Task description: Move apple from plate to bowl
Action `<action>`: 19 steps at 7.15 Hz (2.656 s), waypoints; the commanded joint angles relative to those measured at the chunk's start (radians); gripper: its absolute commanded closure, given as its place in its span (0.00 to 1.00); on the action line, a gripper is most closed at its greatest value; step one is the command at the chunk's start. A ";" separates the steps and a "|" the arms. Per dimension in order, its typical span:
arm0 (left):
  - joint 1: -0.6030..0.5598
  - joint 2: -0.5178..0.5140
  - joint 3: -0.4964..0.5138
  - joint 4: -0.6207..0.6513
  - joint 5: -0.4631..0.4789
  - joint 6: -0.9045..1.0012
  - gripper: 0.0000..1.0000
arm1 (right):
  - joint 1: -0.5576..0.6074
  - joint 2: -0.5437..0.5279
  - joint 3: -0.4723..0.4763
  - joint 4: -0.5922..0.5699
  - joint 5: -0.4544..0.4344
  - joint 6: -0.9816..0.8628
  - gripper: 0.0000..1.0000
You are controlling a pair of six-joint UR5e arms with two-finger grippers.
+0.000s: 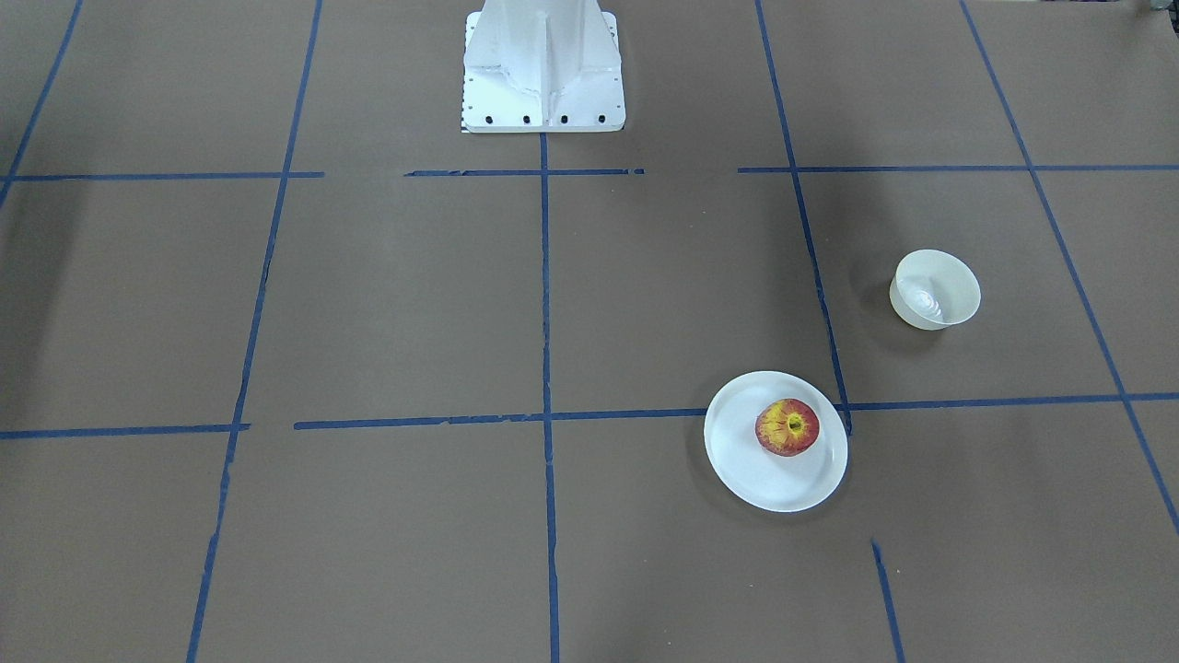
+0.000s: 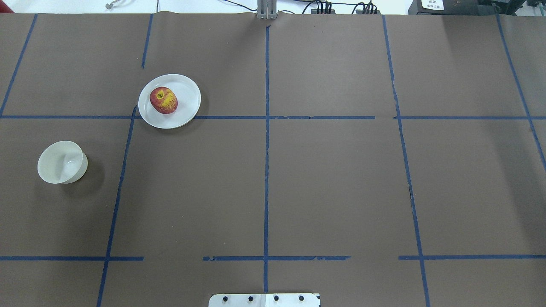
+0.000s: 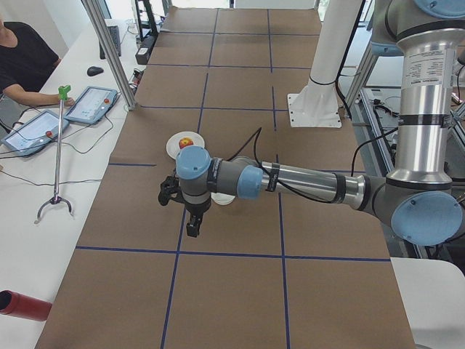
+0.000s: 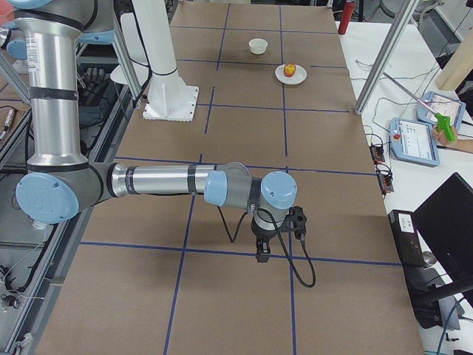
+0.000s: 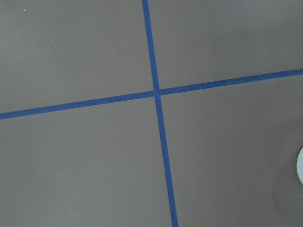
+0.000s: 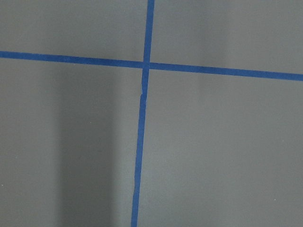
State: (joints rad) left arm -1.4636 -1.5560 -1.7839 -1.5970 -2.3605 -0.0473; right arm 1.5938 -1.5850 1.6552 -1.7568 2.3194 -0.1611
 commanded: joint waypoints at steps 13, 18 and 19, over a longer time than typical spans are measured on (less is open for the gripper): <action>0.549 -0.682 0.498 -0.223 0.187 -0.816 0.00 | 0.000 0.000 0.000 -0.001 0.000 0.000 0.00; 0.560 -0.699 0.558 -0.280 0.208 -0.838 0.00 | 0.000 -0.001 0.000 0.000 0.000 0.000 0.00; 0.568 -0.699 0.572 -0.300 0.208 -0.848 0.00 | 0.000 -0.001 0.000 0.000 0.000 0.000 0.00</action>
State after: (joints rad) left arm -0.9043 -2.2533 -1.2264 -1.8769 -2.1523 -0.8846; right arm 1.5938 -1.5857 1.6552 -1.7564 2.3194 -0.1611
